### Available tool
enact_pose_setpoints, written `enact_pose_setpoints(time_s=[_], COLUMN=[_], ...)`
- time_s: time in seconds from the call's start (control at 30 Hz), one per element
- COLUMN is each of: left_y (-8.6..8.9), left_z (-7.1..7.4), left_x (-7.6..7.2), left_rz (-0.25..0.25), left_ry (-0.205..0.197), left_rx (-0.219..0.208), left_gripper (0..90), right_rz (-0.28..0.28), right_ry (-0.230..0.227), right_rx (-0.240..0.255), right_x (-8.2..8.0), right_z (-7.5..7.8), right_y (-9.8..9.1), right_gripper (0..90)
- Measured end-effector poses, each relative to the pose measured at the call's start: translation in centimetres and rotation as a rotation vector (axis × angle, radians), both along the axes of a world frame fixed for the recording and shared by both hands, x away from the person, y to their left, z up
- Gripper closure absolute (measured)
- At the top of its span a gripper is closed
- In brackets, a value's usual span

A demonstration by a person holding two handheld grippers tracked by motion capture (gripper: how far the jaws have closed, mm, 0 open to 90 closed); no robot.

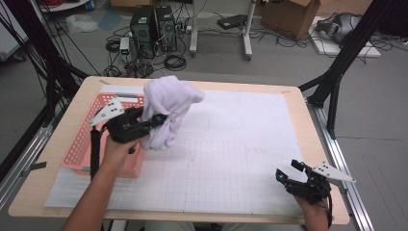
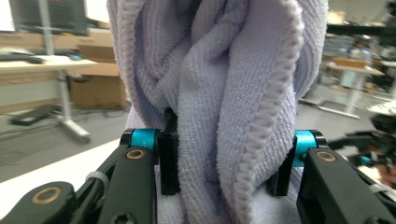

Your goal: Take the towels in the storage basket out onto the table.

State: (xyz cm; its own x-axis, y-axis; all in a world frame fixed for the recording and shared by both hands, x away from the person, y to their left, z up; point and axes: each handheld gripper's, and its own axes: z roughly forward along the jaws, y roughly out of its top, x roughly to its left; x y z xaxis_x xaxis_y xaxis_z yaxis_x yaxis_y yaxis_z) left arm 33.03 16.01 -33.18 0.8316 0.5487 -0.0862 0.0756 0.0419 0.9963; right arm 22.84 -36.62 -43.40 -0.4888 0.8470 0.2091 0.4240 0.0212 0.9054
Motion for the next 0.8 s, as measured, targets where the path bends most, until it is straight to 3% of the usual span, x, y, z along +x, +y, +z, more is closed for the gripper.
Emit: enact_pose_setpoints(time_s=[0.17, 0.37, 0.7, 0.8], left_y=[-4.0, -8.4, -14.8, -16.0], left_z=[-0.9, -2.6, -6.1, -7.0], left_x=[0.4, 0.9, 1.8, 2.3], left_rz=[-0.08, -0.157, -0.256, -0.259], left_ry=[0.025, 0.054, 0.136, 0.166], left_rx=[0.034, 0.033, 0.083, 0.088], left_gripper=[57.5, 57.4, 56.9, 56.5], right_rz=[0.001, -0.001, 0.0, 0.0], right_ry=[0.0, -0.003, 0.008, 0.008], right_rx=[-0.001, 0.003, -0.011, -0.011], right_x=[0.0, 0.0, 0.1, 0.1], right_z=[0.0, 0.0, -0.2, -0.2], right_y=[0.0, -0.2, -0.1, -0.1], right_gripper=[17.6, 17.6, 17.6, 17.7])
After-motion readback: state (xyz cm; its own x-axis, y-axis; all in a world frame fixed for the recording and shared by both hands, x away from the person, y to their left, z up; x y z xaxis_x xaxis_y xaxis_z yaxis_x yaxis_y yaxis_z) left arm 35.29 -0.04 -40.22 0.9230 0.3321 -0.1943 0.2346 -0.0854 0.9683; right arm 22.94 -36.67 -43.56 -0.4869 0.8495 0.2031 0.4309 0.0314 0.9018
